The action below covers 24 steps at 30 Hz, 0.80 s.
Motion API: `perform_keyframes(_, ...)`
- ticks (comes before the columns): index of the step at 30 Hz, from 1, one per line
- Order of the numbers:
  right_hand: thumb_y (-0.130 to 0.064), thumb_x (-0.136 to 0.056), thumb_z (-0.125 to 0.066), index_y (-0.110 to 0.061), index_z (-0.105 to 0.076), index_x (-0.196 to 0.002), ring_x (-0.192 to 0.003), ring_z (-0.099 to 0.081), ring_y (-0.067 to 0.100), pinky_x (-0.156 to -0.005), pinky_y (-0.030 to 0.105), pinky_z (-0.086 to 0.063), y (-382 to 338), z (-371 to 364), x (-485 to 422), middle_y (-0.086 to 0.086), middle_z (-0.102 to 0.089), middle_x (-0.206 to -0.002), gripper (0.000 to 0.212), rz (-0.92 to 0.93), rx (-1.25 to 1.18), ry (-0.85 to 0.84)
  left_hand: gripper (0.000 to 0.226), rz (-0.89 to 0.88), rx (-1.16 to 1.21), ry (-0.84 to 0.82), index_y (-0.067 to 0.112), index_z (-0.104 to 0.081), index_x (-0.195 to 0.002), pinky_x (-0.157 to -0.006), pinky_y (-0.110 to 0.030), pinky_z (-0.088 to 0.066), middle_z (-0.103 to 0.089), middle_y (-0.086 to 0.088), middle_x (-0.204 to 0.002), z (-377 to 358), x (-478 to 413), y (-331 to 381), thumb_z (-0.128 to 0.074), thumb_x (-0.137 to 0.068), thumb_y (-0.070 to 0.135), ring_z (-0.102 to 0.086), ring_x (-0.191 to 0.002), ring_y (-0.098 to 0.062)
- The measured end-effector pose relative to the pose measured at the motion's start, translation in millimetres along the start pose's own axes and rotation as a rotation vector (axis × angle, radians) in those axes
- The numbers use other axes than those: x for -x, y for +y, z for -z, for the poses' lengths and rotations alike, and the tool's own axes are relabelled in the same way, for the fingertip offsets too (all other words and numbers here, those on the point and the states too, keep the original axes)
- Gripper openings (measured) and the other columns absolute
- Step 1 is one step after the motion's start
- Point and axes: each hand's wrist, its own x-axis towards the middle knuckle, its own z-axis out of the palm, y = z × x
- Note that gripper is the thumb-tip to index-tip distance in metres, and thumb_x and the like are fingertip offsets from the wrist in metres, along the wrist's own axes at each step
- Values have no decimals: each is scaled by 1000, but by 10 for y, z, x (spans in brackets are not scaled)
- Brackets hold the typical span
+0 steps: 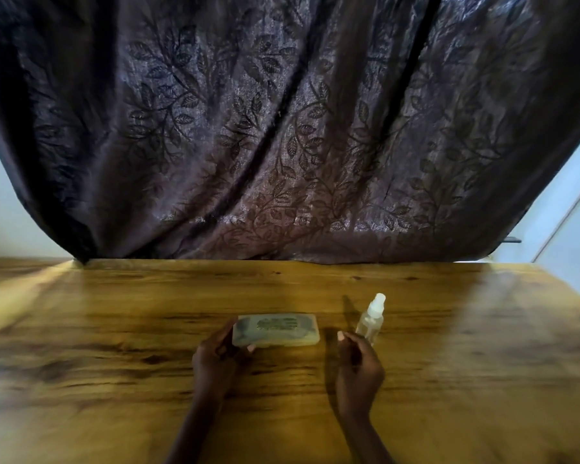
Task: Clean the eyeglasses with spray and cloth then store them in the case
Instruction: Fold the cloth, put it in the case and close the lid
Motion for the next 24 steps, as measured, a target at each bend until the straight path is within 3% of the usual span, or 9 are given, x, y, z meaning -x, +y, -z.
perform_keyframes(2,-10,-75,-75,-15,-57,-91,-68,-55,19,-58,19,-44,15,104,-79,15,-63,-85,24,-28,-33,122,60,4,14,-10,5,-52,-122,-64,-9,-52,-64,-2,-105,5,5,0,-73,-67,-4,-62,-85,-4)
perform_keyframes(4,-9,-67,-81,-8,-52,-100,-77,-51,24,-60,20,-45,36,188,-264,20,-56,-96,44,-109,-51,144,58,4,21,-14,4,-52,-122,-65,-10,-53,-65,-2,-105,10,13,4,-72,-68,-5,-63,-85,-4)
perform_keyframes(7,-6,-63,-83,-4,-46,-120,-91,-52,22,-73,31,-49,13,213,-514,8,-53,-109,68,-195,-28,-68,55,-8,6,2,5,-54,-121,-67,-12,-53,-66,-5,-105,17,13,19,-70,-70,-6,-64,-87,-10)
perform_keyframes(10,-7,-69,-78,-7,-56,-102,-74,-57,21,-61,22,-46,-32,160,-583,3,-60,-85,39,-69,59,-205,52,-17,-26,13,6,-54,-120,-72,-19,-55,-66,-5,-106,27,19,36,-69,-71,-4,-65,-89,-14)
perform_keyframes(12,-7,-70,-77,-6,-57,-93,-66,-56,15,-60,24,-45,-69,96,-591,0,-59,-75,30,-27,53,-212,52,-21,-54,16,7,-54,-121,-70,-16,-54,-65,-3,-106,28,22,45,-69,-72,-4,-65,-86,-7)
perform_keyframes(14,-8,-69,-79,-6,-58,-90,-65,-54,10,-59,21,-43,-108,15,-606,0,-60,-75,30,-34,33,-218,53,-8,-59,25,7,-53,-121,-66,-6,-50,-63,-1,-106,27,15,50,-69,-72,-4,-63,-83,-1)
perform_keyframes(19,-9,-67,-80,-4,-59,-98,-66,-54,6,-58,15,-42,-111,-125,-589,0,-60,-80,38,-32,47,-303,52,30,-80,40,6,-52,-123,-67,-1,-46,-61,0,-109,21,4,47,-69,-74,-2,-60,-93,-11)
perform_keyframes(24,-10,-68,-79,-3,-58,-106,-67,-54,-1,-55,9,-43,-81,-163,-547,-2,-61,-81,44,-11,67,-333,51,43,-70,38,5,-53,-123,-85,-32,-50,-62,-7,-113,23,22,82,-67,-75,-2,-61,-97,-19)
